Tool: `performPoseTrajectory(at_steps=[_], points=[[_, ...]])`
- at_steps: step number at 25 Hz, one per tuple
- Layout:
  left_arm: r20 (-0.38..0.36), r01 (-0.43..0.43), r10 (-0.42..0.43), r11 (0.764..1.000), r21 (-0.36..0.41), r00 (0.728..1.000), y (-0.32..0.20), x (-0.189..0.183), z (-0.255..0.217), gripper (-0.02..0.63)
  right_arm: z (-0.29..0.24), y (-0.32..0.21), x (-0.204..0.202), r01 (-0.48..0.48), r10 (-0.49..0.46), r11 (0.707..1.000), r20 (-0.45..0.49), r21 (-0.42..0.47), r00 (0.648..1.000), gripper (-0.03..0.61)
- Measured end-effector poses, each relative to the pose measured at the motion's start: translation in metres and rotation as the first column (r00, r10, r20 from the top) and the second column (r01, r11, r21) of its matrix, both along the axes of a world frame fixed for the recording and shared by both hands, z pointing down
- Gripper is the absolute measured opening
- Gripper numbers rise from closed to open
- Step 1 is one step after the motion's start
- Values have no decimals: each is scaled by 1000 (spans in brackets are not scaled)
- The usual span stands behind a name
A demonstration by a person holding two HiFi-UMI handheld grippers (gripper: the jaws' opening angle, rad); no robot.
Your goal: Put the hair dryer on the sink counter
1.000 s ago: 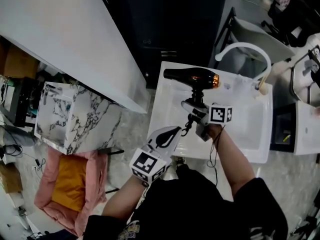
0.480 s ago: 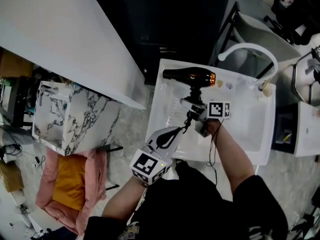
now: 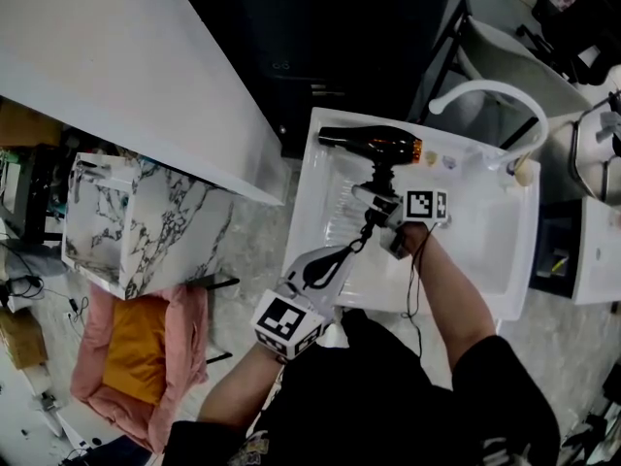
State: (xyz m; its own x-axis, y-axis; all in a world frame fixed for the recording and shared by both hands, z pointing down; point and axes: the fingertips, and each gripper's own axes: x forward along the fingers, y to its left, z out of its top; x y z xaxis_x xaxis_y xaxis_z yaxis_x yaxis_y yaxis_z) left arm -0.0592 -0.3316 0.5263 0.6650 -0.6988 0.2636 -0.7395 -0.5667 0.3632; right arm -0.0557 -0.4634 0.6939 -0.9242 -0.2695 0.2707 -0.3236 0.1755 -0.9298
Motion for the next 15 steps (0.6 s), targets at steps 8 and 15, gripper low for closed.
performPoseTrajectory(at_steps=[8, 15], points=[[5, 7, -7, 1000, -14, 1000, 3, -5, 6, 3, 28, -12, 7, 62, -48, 996, -202, 61, 978, 233], [6, 13, -13, 1000, -19, 1000, 3, -5, 10, 3, 41, -18, 8, 83, -68, 996, -285, 43, 956, 238]])
